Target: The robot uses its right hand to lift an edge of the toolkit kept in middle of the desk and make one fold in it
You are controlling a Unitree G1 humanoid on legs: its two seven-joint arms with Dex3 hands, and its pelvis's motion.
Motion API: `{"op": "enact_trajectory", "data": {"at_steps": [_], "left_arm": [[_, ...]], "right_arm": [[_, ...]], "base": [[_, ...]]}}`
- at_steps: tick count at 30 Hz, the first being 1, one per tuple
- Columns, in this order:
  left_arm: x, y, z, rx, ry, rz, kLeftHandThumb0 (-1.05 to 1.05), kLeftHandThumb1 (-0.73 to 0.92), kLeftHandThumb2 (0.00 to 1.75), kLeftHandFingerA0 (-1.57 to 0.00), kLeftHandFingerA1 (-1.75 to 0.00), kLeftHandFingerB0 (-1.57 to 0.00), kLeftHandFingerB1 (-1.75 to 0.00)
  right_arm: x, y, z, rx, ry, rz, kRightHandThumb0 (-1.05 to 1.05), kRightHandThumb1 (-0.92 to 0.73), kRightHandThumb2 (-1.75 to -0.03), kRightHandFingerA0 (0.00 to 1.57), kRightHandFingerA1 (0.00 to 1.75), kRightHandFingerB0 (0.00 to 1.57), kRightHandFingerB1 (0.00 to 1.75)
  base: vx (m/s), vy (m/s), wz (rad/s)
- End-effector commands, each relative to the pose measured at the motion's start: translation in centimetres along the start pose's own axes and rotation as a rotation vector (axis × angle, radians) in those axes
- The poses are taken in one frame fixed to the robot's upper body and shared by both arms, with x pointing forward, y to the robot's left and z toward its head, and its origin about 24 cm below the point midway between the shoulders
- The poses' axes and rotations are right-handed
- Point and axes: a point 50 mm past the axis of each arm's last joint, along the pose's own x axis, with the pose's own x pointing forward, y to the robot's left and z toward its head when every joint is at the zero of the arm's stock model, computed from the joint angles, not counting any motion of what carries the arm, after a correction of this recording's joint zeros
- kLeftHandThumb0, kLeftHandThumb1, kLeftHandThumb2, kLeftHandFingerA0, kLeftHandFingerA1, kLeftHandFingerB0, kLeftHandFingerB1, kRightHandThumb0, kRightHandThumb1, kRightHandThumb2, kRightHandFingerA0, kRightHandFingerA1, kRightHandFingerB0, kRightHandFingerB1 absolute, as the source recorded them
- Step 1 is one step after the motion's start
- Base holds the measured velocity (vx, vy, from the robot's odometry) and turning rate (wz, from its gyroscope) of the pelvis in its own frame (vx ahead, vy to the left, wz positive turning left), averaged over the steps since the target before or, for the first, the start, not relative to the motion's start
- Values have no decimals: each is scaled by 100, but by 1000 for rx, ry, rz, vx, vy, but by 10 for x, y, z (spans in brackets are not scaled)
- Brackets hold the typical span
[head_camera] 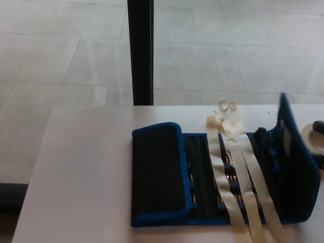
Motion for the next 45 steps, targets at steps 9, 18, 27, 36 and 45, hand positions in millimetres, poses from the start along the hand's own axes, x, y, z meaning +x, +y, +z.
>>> {"op": "enact_trajectory", "data": {"at_steps": [9, 18, 27, 36, 45], "left_arm": [[1, 4, 9, 6, -15, 7, -85, 92, 69, -57, -71, -41, -53], [1, 6, 13, 27, -25, 6, -85, 92, 70, -53, -68, -39, -52], [1, 4, 21, 1, -37, 8, -85, 92, 68, -56, -69, -40, -51], [1, 4, 22, 7, -41, 1, -83, 71, 112, -51, -73, -37, -60], [1, 3, 24, 2, -43, 3, -86, 92, 67, -56, -73, -41, -53]], "right_arm": [[3, 82, -8, -409, -67, 109, -58, -79, -64, 53, 46, 37, 37], [10, 90, -39, -500, -14, 85, -65, -63, -97, 47, 62, 29, 52], [15, 69, -58, -439, 96, -47, -60, -80, -64, 59, 52, 36, 40], [19, 16, -71, 69, 272, -225, -54, -82, -64, 52, 63, 30, 38], [20, 15, -66, 125, 268, -241, -57, -62, -98, 56, 72, 33, 55]], "base": [[0, 0, 2], [0, 0, 0], [0, 0, 0], [0, 0, 0], [0, 0, 0]]}}
